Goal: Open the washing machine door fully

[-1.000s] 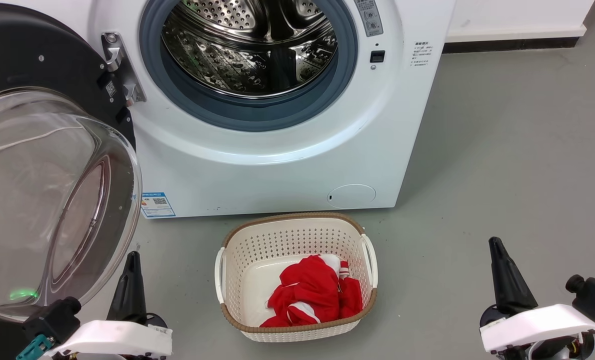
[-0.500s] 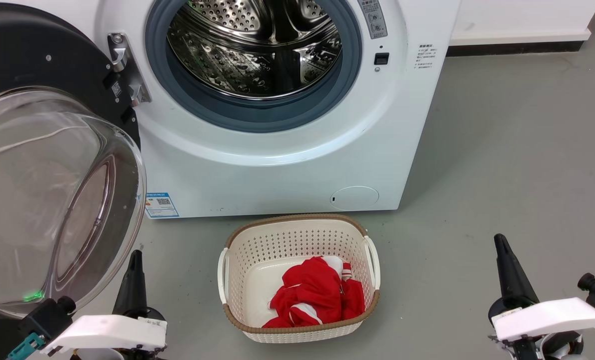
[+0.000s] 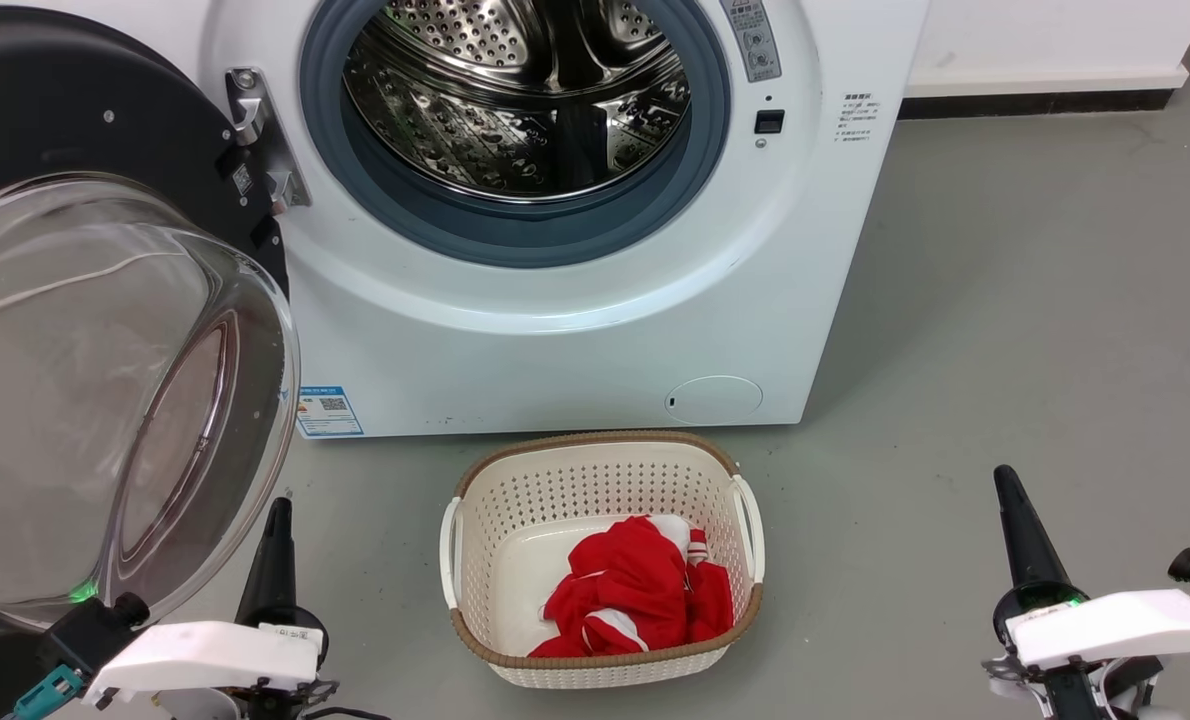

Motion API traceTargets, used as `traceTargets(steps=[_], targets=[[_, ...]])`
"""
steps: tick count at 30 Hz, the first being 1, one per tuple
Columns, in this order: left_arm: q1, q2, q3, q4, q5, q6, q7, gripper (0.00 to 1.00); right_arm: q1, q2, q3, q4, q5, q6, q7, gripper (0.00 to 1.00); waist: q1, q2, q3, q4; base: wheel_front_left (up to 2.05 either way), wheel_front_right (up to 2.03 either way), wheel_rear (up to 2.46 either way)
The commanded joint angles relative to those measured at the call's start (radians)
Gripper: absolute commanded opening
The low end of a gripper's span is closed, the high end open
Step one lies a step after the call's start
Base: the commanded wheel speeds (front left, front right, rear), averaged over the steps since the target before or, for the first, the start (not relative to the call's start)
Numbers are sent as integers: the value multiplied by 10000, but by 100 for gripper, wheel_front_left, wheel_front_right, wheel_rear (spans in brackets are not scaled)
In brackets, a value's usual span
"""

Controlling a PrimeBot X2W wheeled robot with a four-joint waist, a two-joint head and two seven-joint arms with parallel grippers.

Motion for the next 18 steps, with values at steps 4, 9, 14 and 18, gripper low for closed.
traceTargets(steps=[4, 9, 14, 18], targets=[[-296, 33, 25, 15, -644, -80, 156, 0, -273, -65, -75, -3, 673, -1, 123, 0, -1, 0, -18, 27, 0, 0, 0], [-346, 34, 27, 92, -1202, -77, 290, 0, -310, -65, -124, 56, 1245, -1, 262, 0, -1, 0, -38, 57, 0, 0, 0], [-413, 36, 29, 168, -1738, -89, 426, 0, -351, -64, -174, 119, 1789, -1, 373, 0, -1, 0, -58, 87, 0, 0, 0], [-458, 36, 29, 227, -2146, -94, 525, 0, -386, -61, -216, 169, 2202, -1, 471, 0, -1, 0, -74, 110, 0, 0, 0]])
